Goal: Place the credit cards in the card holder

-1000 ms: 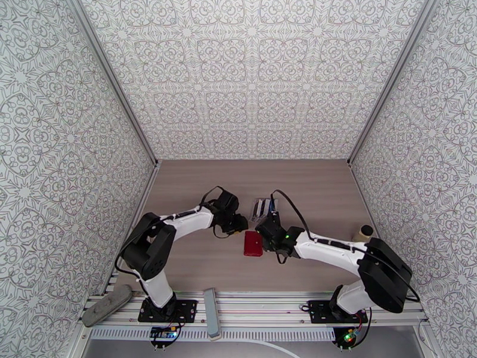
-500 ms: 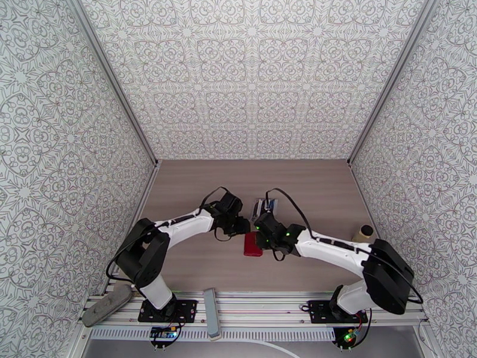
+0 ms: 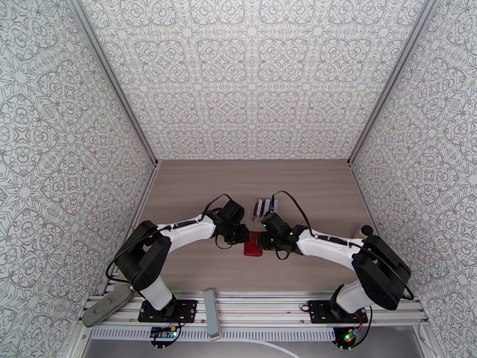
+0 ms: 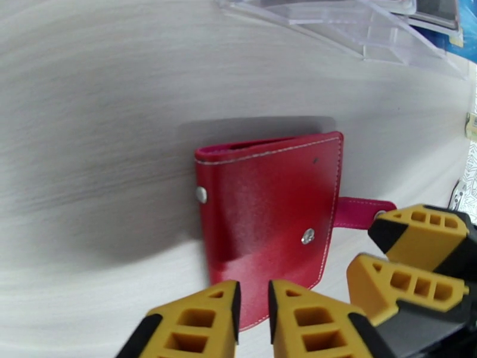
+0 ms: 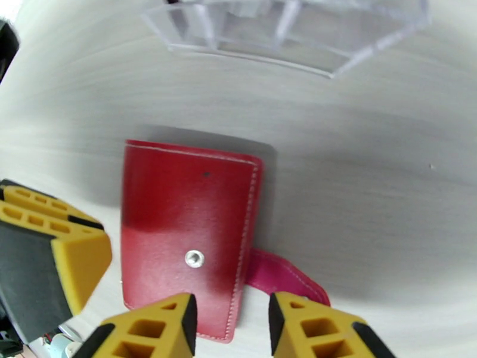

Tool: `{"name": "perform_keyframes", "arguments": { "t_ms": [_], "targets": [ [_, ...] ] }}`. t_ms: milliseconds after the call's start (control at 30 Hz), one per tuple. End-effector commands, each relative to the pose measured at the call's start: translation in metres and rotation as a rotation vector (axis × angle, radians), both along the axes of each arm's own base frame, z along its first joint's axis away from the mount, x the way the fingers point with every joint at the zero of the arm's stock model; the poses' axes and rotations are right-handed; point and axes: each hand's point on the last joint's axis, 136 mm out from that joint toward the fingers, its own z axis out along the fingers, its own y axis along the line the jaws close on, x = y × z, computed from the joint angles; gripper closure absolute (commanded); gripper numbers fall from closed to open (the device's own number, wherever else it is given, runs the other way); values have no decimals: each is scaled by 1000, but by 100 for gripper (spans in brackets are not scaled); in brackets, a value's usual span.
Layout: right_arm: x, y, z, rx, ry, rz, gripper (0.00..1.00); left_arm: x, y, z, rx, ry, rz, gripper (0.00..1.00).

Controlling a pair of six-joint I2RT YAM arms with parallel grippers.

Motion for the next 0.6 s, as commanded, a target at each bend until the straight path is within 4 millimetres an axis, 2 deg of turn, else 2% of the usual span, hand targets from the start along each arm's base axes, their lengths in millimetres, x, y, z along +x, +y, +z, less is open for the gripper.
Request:
{"name": "perform_keyframes", "arguments": {
  "t_ms": [0,567],
  "targets": [
    [-1,7,-3,63,22,-1,62,1,5,-8,26,0,16,81],
    [2,6,-18,101,66,-8,61,1,19,-31,71,34,23,81]
  ]
}}
